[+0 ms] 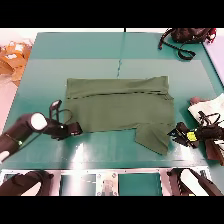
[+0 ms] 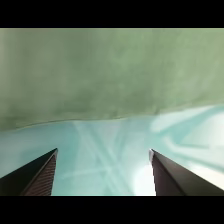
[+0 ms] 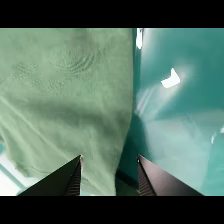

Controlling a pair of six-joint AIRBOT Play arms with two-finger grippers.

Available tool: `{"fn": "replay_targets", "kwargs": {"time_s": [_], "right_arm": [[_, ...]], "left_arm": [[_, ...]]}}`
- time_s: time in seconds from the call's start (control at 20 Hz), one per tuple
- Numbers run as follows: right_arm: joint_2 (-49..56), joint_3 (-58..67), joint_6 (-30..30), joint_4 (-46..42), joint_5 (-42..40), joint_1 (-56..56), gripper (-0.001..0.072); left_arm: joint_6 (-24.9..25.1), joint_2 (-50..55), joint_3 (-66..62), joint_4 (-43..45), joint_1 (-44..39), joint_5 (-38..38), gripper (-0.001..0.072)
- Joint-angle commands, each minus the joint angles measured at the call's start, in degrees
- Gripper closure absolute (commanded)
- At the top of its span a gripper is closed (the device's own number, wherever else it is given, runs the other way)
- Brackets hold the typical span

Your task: Fold the shirts.

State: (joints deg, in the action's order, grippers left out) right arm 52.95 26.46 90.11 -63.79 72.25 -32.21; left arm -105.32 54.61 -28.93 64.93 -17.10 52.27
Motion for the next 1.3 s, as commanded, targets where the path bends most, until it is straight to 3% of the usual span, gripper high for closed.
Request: {"fn": "replay_targets", "kwargs": {"time_s": [0.0,0.15,0.25,0.3,0.4,0.45,0.5,0.55,0.6,0.65,0.7,1.25], "right_arm": [[-0.2,-1.1,-0.3,2.7,-2.7,0.0,0.0281],[-0.1,-1.1,-0.3,3.4,-4.0,0.0,0.0277],[0.5,-1.1,-0.3,3.7,-3.8,0.0,0.0253],[1.0,-1.1,-0.3,3.9,-3.9,0.0,0.0199],[1.5,-1.1,-0.3,3.9,-3.8,0.0,0.0199],[1.6,-1.1,-0.3,4.0,-3.7,0.0,0.0199],[1.6,-1.1,-0.3,4.5,-3.7,0.0,0.0199],[1.6,-1.1,-0.3,4.9,-3.6,0.0,0.0199],[1.6,-1.1,-0.3,4.9,-3.6,0.0,0.0199],[1.6,-1.1,-0.3,4.9,-3.6,0.0,0.0199],[1.6,-1.1,-0.3,4.9,-3.5,0.0,0.0199],[1.9,-0.6,0.4,1.7,1.4,0.3,0.0219]], "left_arm": [[-7.1,-0.4,6.1,-2.3,-4.6,-13.4,0.0063],[-8.3,1.9,6.3,-3.0,-4.6,-19.1,0.0064],[-8.4,3.7,6.3,-3.0,-4.6,-23.0,0.0236],[-8.9,4.2,6.2,-3.0,-4.5,-24.8,0.0234],[-10.3,4.5,6.0,-3.2,-4.5,-26.0,0.0236],[-11.3,4.5,6.0,-3.2,-4.4,-25.8,0.0279],[-11.7,4.5,6.0,-3.4,-4.5,-25.3,0.0484],[-11.7,4.5,6.0,-3.9,-4.5,-24.4,0.0534],[-11.6,4.5,6.0,-3.9,-4.5,-23.5,0.0535],[-11.6,4.5,6.0,-3.9,-4.5,-22.3,0.0587],[-11.2,4.5,6.0,-3.9,-4.5,-21.0,0.0686],[-9.7,3.3,2.7,-0.5,-4.4,-17.1,0.0686]]}}
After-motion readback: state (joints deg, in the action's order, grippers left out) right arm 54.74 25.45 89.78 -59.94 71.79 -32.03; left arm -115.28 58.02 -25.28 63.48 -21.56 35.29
